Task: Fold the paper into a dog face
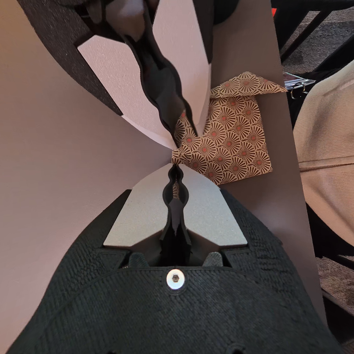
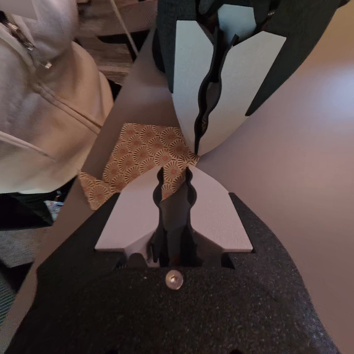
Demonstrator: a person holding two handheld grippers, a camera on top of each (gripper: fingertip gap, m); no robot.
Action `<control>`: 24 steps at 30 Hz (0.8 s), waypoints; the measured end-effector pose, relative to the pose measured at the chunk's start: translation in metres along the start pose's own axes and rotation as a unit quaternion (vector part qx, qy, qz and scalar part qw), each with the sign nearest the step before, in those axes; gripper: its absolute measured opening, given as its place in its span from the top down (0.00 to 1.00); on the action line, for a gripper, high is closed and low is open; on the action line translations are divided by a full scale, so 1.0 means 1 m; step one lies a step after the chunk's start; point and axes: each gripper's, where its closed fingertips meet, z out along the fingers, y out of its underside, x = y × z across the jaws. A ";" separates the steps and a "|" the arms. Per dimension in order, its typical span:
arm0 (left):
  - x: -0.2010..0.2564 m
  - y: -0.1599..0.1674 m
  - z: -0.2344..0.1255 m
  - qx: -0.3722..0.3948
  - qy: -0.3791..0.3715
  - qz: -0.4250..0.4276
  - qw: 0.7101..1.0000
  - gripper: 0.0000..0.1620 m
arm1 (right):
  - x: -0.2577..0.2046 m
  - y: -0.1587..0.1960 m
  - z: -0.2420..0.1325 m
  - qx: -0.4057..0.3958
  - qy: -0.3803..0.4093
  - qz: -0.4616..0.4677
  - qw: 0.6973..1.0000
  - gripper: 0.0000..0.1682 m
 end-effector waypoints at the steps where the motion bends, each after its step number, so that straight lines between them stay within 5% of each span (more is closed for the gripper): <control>1: 0.000 0.000 0.000 0.000 0.002 -0.003 1.000 1.00 | -0.004 -0.001 -0.001 -0.004 -0.027 0.014 1.000 0.82; 7: 0.000 0.000 0.000 -0.010 -0.007 0.007 1.000 1.00 | -0.012 -0.012 0.005 -0.030 -0.113 0.057 0.992 0.70; 16: 0.001 0.000 0.000 -0.003 -0.013 0.019 1.000 1.00 | -0.017 0.002 -0.010 -0.059 -0.204 0.206 0.955 0.83; 21: 0.001 0.000 0.001 -0.001 -0.010 0.022 1.000 1.00 | -0.030 -0.011 -0.017 -0.050 -0.261 0.203 0.942 0.64; 24: 0.001 0.000 0.001 -0.004 -0.011 0.025 1.000 1.00 | -0.025 -0.016 -0.009 -0.043 -0.267 0.213 0.939 0.63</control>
